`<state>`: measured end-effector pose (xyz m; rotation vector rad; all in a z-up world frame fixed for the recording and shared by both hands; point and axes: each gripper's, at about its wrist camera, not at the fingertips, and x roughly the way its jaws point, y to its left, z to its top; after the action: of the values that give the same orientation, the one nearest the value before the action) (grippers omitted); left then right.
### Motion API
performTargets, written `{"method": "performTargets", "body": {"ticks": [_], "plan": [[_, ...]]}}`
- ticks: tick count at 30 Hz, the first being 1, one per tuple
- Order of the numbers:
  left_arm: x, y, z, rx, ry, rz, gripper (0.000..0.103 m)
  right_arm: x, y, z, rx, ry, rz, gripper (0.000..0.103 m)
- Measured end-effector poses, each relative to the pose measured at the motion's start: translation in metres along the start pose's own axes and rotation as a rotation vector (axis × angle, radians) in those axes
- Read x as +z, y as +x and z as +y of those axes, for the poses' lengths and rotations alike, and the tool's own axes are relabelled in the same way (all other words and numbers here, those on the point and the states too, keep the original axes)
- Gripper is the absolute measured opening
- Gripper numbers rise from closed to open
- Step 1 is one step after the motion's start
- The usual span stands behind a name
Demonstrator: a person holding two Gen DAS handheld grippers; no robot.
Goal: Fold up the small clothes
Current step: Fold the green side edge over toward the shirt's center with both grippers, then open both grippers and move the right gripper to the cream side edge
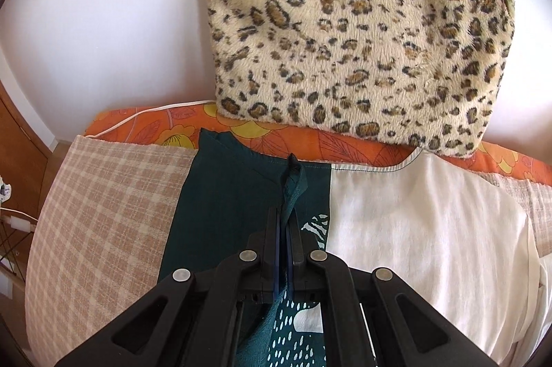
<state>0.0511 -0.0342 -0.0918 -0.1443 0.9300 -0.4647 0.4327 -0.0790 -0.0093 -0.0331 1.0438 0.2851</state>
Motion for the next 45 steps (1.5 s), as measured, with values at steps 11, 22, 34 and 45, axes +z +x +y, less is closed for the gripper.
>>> {"method": "performTargets", "body": {"ticks": [11,22,34,45], "plan": [[0.004,-0.016,-0.025,-0.076,0.079,-0.021,0.050,0.001,-0.007,0.007,-0.063,-0.102,-0.001,0.050],[0.008,-0.036,0.025,0.020,-0.111,-0.072,0.050,-0.037,-0.056,-0.001,0.226,-0.069,-0.038,0.047],[0.009,-0.041,0.017,0.071,-0.060,-0.097,0.050,-0.099,-0.035,-0.008,0.192,-0.076,0.125,0.047],[0.006,-0.049,-0.023,0.150,0.144,-0.175,0.050,-0.127,-0.143,-0.101,0.203,0.019,-0.053,0.058]]}}
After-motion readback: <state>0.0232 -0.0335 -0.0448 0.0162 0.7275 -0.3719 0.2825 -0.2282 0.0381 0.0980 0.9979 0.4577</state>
